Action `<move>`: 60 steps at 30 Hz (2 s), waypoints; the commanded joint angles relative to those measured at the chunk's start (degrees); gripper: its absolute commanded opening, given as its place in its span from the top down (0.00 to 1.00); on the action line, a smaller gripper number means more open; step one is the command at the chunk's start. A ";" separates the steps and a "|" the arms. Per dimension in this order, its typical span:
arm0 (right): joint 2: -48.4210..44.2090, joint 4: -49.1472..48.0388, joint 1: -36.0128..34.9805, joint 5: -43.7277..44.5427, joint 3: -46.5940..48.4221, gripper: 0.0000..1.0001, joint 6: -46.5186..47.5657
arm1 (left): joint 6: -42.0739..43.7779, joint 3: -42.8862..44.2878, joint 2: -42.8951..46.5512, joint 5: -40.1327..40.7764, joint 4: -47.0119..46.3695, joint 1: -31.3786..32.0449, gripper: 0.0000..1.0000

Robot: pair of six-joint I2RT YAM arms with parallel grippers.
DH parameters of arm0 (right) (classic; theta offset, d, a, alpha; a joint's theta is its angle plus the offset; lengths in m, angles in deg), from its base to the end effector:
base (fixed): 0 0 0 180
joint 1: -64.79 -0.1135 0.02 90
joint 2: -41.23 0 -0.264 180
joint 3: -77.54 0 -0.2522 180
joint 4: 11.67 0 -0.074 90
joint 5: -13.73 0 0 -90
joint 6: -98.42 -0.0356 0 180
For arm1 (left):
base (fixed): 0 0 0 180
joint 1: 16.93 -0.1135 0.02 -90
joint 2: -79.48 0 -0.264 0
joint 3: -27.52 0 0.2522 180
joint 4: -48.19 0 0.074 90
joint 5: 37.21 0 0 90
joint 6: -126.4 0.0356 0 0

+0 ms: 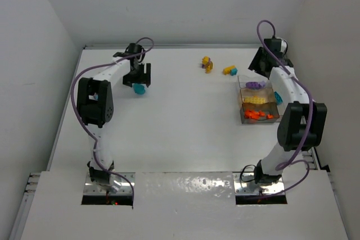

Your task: Sort the legos into containers by color

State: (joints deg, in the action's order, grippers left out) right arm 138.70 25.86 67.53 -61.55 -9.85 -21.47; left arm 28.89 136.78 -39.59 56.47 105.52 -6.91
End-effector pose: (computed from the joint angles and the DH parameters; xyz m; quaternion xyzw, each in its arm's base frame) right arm 0.3848 -0.0275 0.2808 0.3045 0.8563 -0.0200 0.4166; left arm 0.4330 -0.0742 0.2003 0.0151 0.9796 0.0009 0.2006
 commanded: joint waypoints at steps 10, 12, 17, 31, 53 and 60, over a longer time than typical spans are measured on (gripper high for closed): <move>-5.80 -2.76 -0.11 -3.64 -5.28 0.44 3.35 | 83.47 -7.85 17.11 -22.47 -1.49 -4.48 0.14; -6.50 -3.29 -0.11 -3.91 -6.07 0.44 3.00 | 95.72 -7.79 15.72 -25.29 4.20 -4.75 0.11; -8.35 -3.20 -0.46 -3.74 -7.48 0.43 3.96 | 108.57 9.31 0.64 -27.50 22.92 -5.36 0.10; -14.15 -4.26 -0.46 -3.73 -14.51 0.42 5.02 | 114.83 12.79 -8.20 -30.05 26.40 -7.39 0.11; -14.95 2.58 -6.22 -8.56 -10.57 0.47 6.60 | 84.62 1.28 6.00 -46.20 4.87 -6.59 1.00; -6.87 -5.81 -21.28 -25.95 -1.86 0.43 -8.05 | 78.79 8.20 9.73 -62.12 8.97 -4.92 1.00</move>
State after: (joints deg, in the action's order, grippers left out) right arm 129.15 26.80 49.04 -76.87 -14.63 -20.42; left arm 110.79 141.13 -31.00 5.43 111.95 -12.70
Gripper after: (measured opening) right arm 0.570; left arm 0.441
